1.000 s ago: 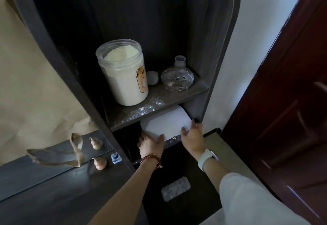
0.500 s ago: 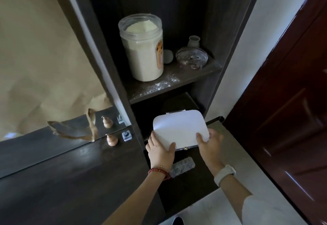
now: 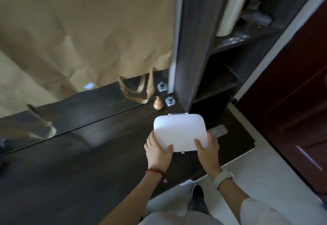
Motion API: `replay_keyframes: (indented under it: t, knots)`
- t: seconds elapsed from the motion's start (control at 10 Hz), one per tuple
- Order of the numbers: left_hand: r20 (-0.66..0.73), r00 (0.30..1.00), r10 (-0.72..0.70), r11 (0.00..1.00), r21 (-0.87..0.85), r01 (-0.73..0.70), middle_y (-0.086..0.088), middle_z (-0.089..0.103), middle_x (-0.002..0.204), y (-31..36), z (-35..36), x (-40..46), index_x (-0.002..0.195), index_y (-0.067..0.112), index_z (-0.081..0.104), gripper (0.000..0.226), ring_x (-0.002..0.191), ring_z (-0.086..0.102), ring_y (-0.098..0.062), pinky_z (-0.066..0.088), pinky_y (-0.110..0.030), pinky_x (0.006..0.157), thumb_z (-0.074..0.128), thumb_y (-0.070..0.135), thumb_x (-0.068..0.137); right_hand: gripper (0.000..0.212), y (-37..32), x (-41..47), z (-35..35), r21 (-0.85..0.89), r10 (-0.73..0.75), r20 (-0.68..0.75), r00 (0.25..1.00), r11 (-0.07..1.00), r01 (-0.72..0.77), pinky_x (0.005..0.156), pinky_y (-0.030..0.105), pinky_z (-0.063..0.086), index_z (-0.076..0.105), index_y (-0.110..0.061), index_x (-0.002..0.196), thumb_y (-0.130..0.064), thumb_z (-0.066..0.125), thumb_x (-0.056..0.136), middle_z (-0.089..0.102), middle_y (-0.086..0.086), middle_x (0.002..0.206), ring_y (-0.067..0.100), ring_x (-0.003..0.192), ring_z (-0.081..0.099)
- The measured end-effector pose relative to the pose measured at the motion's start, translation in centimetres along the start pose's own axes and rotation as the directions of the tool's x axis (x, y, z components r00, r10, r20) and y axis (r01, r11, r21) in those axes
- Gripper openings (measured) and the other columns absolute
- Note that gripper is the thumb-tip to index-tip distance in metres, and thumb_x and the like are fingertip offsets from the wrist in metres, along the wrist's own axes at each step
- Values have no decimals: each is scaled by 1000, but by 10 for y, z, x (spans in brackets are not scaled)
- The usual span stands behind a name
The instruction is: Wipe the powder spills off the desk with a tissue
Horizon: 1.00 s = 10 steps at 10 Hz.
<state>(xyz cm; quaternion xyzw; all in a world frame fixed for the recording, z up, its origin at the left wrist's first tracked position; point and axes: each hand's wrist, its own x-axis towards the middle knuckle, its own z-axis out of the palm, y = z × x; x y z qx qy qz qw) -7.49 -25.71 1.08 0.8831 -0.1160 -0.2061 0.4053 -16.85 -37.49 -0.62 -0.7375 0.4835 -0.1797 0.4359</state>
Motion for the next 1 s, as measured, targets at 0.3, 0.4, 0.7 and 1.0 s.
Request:
replay_keyframes:
  t: [0.3,0.4,0.7,1.0]
  knots:
    - [0,988,-155,988,-7,155,-16,36,133,-118,-135,-4,132,3,29,69,120,34,-32,30,-39,102,67,19,76,47,-59,-106,123,-97,72,153,986,994,-57,90,31,38,39,-13,129,-25,59,87,41,11,132,26,117,38]
    - [-33,971,-238,970,-49,237,-20,39,129,-141,-155,-8,126,-1,33,63,118,37,-36,33,-40,99,68,16,76,45,-75,-114,141,-157,42,249,968,988,-3,94,33,37,39,-11,129,-23,56,89,41,12,133,27,118,38]
    - [-22,970,-241,970,-52,239,-18,35,133,-158,-165,-9,132,4,29,66,121,36,-36,33,-41,100,65,19,79,49,-90,-107,153,-299,42,357,933,951,72,99,34,32,33,-8,136,-21,50,92,40,17,136,34,122,36]
    - [-9,979,-206,974,92,205,-13,28,139,-157,-169,-11,138,10,20,72,125,29,-32,31,-42,101,61,29,81,63,-101,-107,145,-208,61,305,950,978,4,106,38,30,19,-8,144,-28,50,93,30,17,145,31,133,30]
